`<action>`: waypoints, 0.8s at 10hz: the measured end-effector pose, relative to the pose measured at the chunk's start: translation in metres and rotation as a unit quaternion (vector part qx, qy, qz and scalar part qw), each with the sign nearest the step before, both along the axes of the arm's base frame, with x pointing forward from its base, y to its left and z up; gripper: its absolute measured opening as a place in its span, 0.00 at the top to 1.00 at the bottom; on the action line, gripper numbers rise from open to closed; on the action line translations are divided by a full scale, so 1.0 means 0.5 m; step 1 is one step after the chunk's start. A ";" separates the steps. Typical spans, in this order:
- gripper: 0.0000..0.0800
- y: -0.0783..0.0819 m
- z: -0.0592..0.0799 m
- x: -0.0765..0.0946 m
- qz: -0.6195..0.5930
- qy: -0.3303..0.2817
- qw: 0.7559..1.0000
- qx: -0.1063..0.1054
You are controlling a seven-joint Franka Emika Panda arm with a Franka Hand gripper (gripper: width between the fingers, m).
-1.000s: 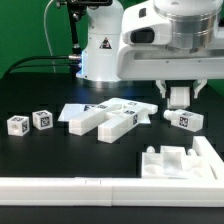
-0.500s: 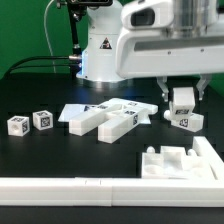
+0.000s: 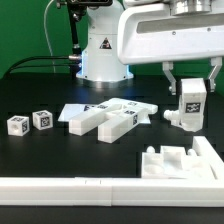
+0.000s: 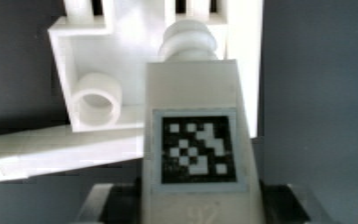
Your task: Assemble chair
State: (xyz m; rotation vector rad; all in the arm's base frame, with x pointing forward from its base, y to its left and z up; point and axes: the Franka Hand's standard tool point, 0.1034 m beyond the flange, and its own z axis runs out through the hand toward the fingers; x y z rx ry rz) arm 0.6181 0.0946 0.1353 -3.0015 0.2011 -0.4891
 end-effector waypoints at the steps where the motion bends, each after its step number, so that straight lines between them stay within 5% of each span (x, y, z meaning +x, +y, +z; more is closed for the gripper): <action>1: 0.64 0.001 -0.009 0.026 0.001 -0.050 0.999 -0.009; 3: 0.64 -0.037 -0.011 0.072 0.016 -0.120 0.992 -0.035; 4: 0.64 -0.012 -0.022 0.085 0.018 -0.180 0.983 -0.044; 8: 0.64 0.008 -0.067 0.061 0.025 -0.173 0.983 -0.051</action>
Offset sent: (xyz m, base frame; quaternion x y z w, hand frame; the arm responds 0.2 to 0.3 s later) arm 0.0455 -0.0141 -0.0009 -0.1051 0.2751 -0.1055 0.9498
